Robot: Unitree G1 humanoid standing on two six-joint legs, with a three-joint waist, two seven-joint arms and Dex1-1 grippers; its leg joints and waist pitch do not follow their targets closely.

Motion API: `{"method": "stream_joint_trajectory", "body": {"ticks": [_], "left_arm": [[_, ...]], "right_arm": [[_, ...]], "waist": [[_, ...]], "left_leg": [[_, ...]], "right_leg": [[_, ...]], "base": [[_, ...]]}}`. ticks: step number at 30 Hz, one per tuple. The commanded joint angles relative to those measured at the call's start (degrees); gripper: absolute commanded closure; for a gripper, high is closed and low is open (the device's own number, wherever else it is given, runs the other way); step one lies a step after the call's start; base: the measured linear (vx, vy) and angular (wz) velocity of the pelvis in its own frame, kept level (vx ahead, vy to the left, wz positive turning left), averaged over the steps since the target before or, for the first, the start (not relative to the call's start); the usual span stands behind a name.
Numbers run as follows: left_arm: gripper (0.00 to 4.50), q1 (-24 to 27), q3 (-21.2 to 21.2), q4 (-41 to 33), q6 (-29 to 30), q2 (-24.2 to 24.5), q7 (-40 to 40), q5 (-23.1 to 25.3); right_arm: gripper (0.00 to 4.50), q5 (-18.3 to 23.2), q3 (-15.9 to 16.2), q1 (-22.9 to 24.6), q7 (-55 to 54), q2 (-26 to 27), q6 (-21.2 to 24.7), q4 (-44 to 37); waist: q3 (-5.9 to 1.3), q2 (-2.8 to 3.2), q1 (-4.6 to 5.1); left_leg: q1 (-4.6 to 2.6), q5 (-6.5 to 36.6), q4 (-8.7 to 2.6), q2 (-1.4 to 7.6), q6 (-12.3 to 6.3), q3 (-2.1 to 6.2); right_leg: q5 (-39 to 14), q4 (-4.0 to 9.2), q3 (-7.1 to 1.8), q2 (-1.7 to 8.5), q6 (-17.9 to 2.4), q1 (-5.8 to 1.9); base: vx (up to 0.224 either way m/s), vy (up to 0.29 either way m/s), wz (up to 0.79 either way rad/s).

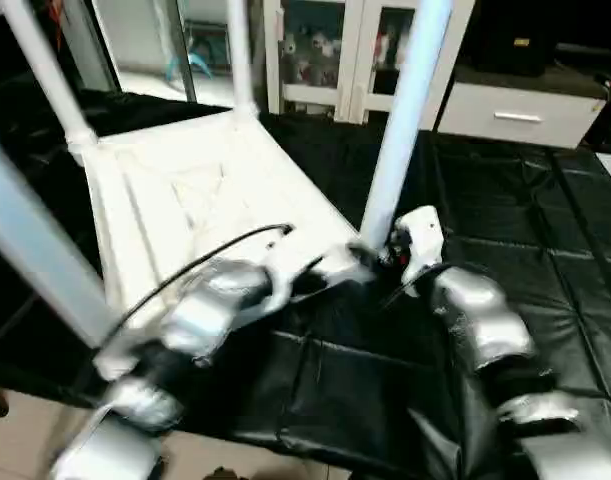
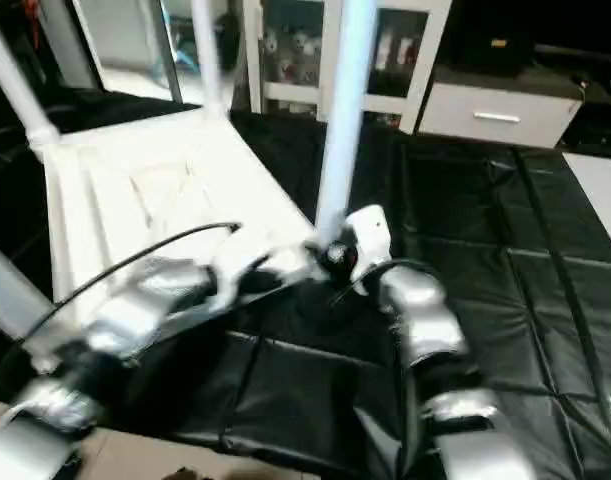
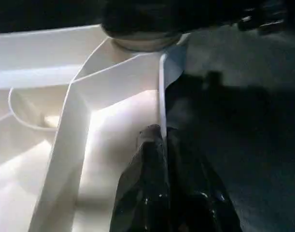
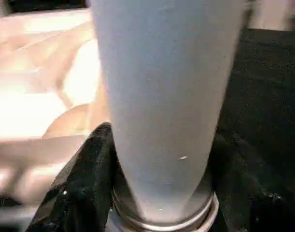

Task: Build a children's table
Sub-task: Rotate leg to tighten

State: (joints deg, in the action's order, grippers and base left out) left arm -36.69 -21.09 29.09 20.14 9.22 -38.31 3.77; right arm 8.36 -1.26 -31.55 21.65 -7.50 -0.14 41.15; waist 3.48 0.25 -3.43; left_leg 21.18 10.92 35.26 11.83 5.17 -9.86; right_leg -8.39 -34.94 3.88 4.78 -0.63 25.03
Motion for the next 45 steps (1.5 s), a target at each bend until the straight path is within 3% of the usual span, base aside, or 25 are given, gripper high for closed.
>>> {"method": "stream_joint_trajectory", "body": {"ticks": [1, 3, 4, 7, 8, 9, 12, 13, 18, 22, 25, 26, 29, 30, 31, 32, 33, 35, 36, 38, 40, 41, 43, 44, 45], "left_arm": [[4.50, -1.95, 0.00, -0.18, -2.93, -0.44, 0.46, -0.12], [4.50, -2.84, -0.24, 0.80, -3.37, -1.84, -0.35, -0.17], [4.50, -2.92, -0.17, 1.07, -3.51, -2.00, -0.69, -0.16], [4.50, -3.13, -0.27, 2.40, -4.93, -1.85, -1.22, 0.28], [4.50, -3.13, -0.27, 2.40, -4.93, -1.85, -1.22, 0.28], [4.50, -3.47, -0.05, 3.86, -6.11, -1.82, -1.33, 0.34], [4.50, -3.67, 0.18, 4.98, -7.05, -1.62, -1.33, 0.39], [4.50, -3.75, 0.24, 5.38, -7.33, -1.62, -1.33, 0.39], [4.50, -3.90, 0.23, 6.60, -8.60, -1.83, -1.65, 0.54], [4.50, -3.93, -0.25, 7.78, -12.63, -2.21, -3.72, 0.43], [4.50, -3.75, -0.68, 7.99, -15.15, -2.27, -4.59, 0.50], [4.50, -3.66, -0.82, 8.01, -15.92, -2.27, -4.78, 0.55], [4.50, -3.68, -0.95, 8.14, -17.37, -2.32, -4.33, 0.85], [4.50, -3.78, -0.47, 8.29, -17.81, -2.76, -2.96, 0.91], [4.22, -3.78, 0.14, 8.14, -17.42, -3.11, -3.20, 0.19], [3.95, -3.76, 1.38, 7.73, -17.00, -3.65, -3.46, -1.03], [3.95, -3.69, 2.46, 7.18, -16.84, -4.10, -3.35, -2.01], [3.90, -3.12, 3.93, 4.91, -16.54, -4.56, -4.07, -3.93], [3.90, -2.76, 4.26, 3.66, -16.45, -4.54, -4.44, -4.49], [3.65, -1.90, 4.75, 1.42, -16.41, -4.32, -5.30, -5.46], [3.52, -0.98, 5.28, -0.74, -15.88, -3.97, -5.52, -6.31], [3.35, 0.11, 5.70, -3.10, -15.44, -3.49, -5.86, -6.89], [3.22, 3.33, 6.77, -9.36, -14.00, -1.96, -6.13, -8.17], [3.13, 4.62, 7.18, -11.68, -13.21, -1.41, -6.42, -8.79], [3.13, 7.41, 7.52, -16.48, -11.93, -0.10, -6.72, -9.51]], "right_arm": [[2.08, -1.32, -1.43, 0.94, -4.34, -0.35, 0.01, -0.03], [2.11, -2.42, -1.62, 1.92, -5.60, 0.96, -0.56, -1.36], [2.15, -2.76, -1.73, 1.94, -5.99, 1.23, -0.61, -1.59], [2.15, -2.67, -1.80, 2.02, -5.87, 1.22, -1.06, -3.17], [2.15, -2.67, -1.80, 2.02, -5.87, 1.22, -1.06, -3.17], [1.74, -1.58, -1.15, 2.77, -4.09, 0.75, -0.99, -5.52], [1.60, -1.91, 0.28, 3.90, -2.76, -0.21, -0.95, -8.05], [1.31, -1.92, 0.64, 4.43, -2.57, -0.58, -0.30, -9.22], [1.13, -4.24, 2.31, 6.69, -0.78, -3.00, 3.66, -13.07], [1.13, -2.24, 4.91, 12.94, 10.20, -10.11, 8.46, -23.75], [1.13, -0.24, 6.58, 17.91, 18.61, -16.50, 8.97, -30.84], [1.13, 0.52, 6.79, 19.53, 20.99, -18.58, 9.12, -32.95], [1.13, 2.53, 6.33, 22.17, 25.13, -21.84, 10.04, -36.24], [1.13, 4.73, 4.08, 23.52, 27.04, -23.33, 11.59, -37.39], [1.09, 5.06, 3.14, 23.69, 26.97, -23.43, 11.62, -37.45], [1.07, 5.35, 2.26, 23.67, 26.31, -23.29, 12.24, -37.75], [1.07, 5.40, 1.94, 23.50, 25.68, -22.98, 12.67, -37.86], [1.07, 4.90, 2.35, 23.19, 24.57, -22.20, 12.68, -38.23], [1.07, 4.97, 2.83, 23.16, 24.29, -21.85, 13.16, -38.77], [1.07, 5.37, 3.81, 23.19, 23.95, -21.63, 13.99, -39.75], [1.07, 5.36, 4.08, 22.78, 23.32, -20.99, 14.08, -39.73], [1.07, 5.32, 4.05, 22.44, 22.63, -20.20, 14.44, -39.86], [1.07, 5.49, 4.00, 21.64, 21.24, -18.39, 15.08, -40.06], [1.07, 5.56, 3.99, 21.48, 20.93, -17.84, 15.31, -40.26], [1.07, 5.54, 4.31, 21.38, 20.67, -17.22, 15.47, -40.55]], "waist": [[-4.75, -0.41, -0.30], [-4.80, 0.20, -0.44], [-4.86, -0.10, -0.49], [-4.79, 0.44, -0.32], [-4.76, 0.27, -0.25], [-4.70, 0.41, -0.28], [-4.54, 0.29, -0.37], [-4.47, 0.24, -0.32], [-4.36, 0.23, -0.24], [-4.41, 0.05, -0.60], [-4.38, -0.08, -0.93], [-4.31, -0.21, -1.31], [-4.27, -0.08, -1.71], [-4.21, -0.10, -1.63], [-4.21, -0.14, -1.73], [-4.18, -0.05, -1.68], [-4.18, -0.23, -1.62], [-4.34, 0.07, -1.78], [-4.38, -0.72, -1.64], [-4.30, -0.33, -1.55], [-4.23, -0.35, -1.32], [-4.42, -0.74, -1.35], [-4.56, -0.71, -1.03], [-4.44, -0.45, -0.89], [-4.46, -0.63, -0.89]], "left_leg": [[0.07, 11.35, -4.39, 0.22, -1.74, -0.05], [-0.12, 10.67, -4.22, 0.13, -2.47, -0.22], [0.04, 9.98, -4.21, 0.09, -2.78, -0.24], [-0.06, 10.56, -4.30, 0.14, -3.07, -0.19], [-0.07, 10.93, -4.31, 0.13, -3.06, -0.24], [-0.16, 11.75, -4.39, 0.20, -2.95, -0.16], [-0.25, 13.01, -4.44, 0.15, -3.02, -0.23], [-0.18, 13.19, -4.48, 0.15, -2.98, -0.20], [-0.23, 13.87, -4.53, 0.05, -2.62, -0.19], [-0.13, 13.19, -4.47, 0.12, -3.68, -0.13], [0.29, 12.43, -4.37, 0.08, -4.94, -0.16], [0.02, 12.94, -4.26, 0.17, -5.28, -0.20], [-0.07, 13.10, -4.16, 0.14, -6.03, -0.32], [0.23, 12.95, -4.23, 0.04, -5.92, -0.23], [0.03, 13.10, -4.05, -0.04, -5.88, -0.30], [-0.01, 13.00, -4.07, -0.07, -5.81, -0.29], [0.09, 12.85, -4.07, -0.10, -5.78, -0.28], [-0.02, 12.59, -4.12, 0.22, -5.51, -0.15], [0.11, 12.59, -4.19, 0.35, -5.66, -0.15], [0.47, 12.49, -4.47, 0.55, -5.77, 0.08], [0.74, 12.36, -4.58, 0.51, -5.71, 0.16], [0.78, 11.39, -4.41, 0.46, -5.61, 0.14], [0.93, 10.00, -4.46, 0.74, -5.51, 0.20], [0.51, 10.30, -4.36, 0.69, -5.64, -0.12], [0.22, 10.54, -4.32, 0.80, -5.60, -0.18]], "right_leg": [[-15.89, 4.33, -1.81, 2.52, -9.95, -4.07], [-13.61, 4.25, -1.92, 2.48, -10.94, -3.95], [-12.39, 4.15, -1.87, 2.46, -11.35, -4.20], [-11.92, 4.20, -1.81, 2.37, -12.05, -4.24], [-12.15, 4.28, -1.81, 2.32, -12.00, -4.26], [-12.95, 4.30, -1.77, 2.38, -12.04, -4.27], [-15.56, 4.72, -1.78, 2.32, -10.97, -4.23], [-16.45, 4.78, -1.77, 2.33, -10.57, -4.30], [-19.96, 5.22, -1.69, 2.22, -9.17, -4.10], [-18.94, 5.27, -1.82, 2.14, -8.32, -4.38], [-18.54, 5.33, -1.75, 2.16, -8.01, -4.59], [-20.08, 5.56, -1.82, 2.21, -7.26, -4.48], [-22.51, 5.89, -1.81, 2.18, -6.31, -4.19], [-24.08, 5.93, -1.56, 2.17, -5.93, -4.23], [-26.80, 6.42, -1.45, 2.16, -4.91, -3.90], [-27.25, 6.51, -1.40, 2.17, -4.93, -3.82], [-27.57, 6.54, -1.33, 2.14, -4.81, -3.84], [-26.86, 6.49, -1.23, 2.37, -6.15, -3.67], [-26.08, 6.41, -1.19, 2.35, -6.39, -3.75], [-23.71, 5.93, -1.25, 2.37, -6.90, -4.02], [-23.57, 5.71, -1.25, 2.44, -6.62, -4.21], [-23.09, 5.48, -1.37, 2.71, -6.59, -4.31], [-20.34, 4.94, -1.54, 2.83, -7.73, -4.38], [-19.92, 5.26, -1.62, 2.51, -8.14, -3.82], [-19.63, 5.20, -1.67, 2.51, -8.51, -3.69]], "base": [[0.000, 0.000, 0.00], [0.000, 0.000, 0.00], [0.000, 0.000, 0.00], [0.000, 0.000, 0.00], [0.000, 0.000, 0.00], [0.000, 0.000, 0.00], [0.000, 0.000, 0.00], [0.000, 0.000, 0.00], [0.000, 0.000, 0.00], [0.000, 0.000, 0.00], [0.000, 0.000, 0.00], [0.000, 0.000, 0.00], [0.000, 0.000, 0.00], [0.000, 0.000, 0.00], [0.000, 0.000, 0.00], [0.000, 0.000, 0.00], [0.000, 0.000, 0.00], [0.000, 0.000, 0.00], [0.000, 0.000, 0.00], [0.000, 0.000, 0.00], [0.000, 0.000, 0.00], [0.000, 0.000, 0.00], [0.000, 0.000, 0.00], [0.000, 0.000, 0.00], [0.000, 0.000, 0.00]]}}
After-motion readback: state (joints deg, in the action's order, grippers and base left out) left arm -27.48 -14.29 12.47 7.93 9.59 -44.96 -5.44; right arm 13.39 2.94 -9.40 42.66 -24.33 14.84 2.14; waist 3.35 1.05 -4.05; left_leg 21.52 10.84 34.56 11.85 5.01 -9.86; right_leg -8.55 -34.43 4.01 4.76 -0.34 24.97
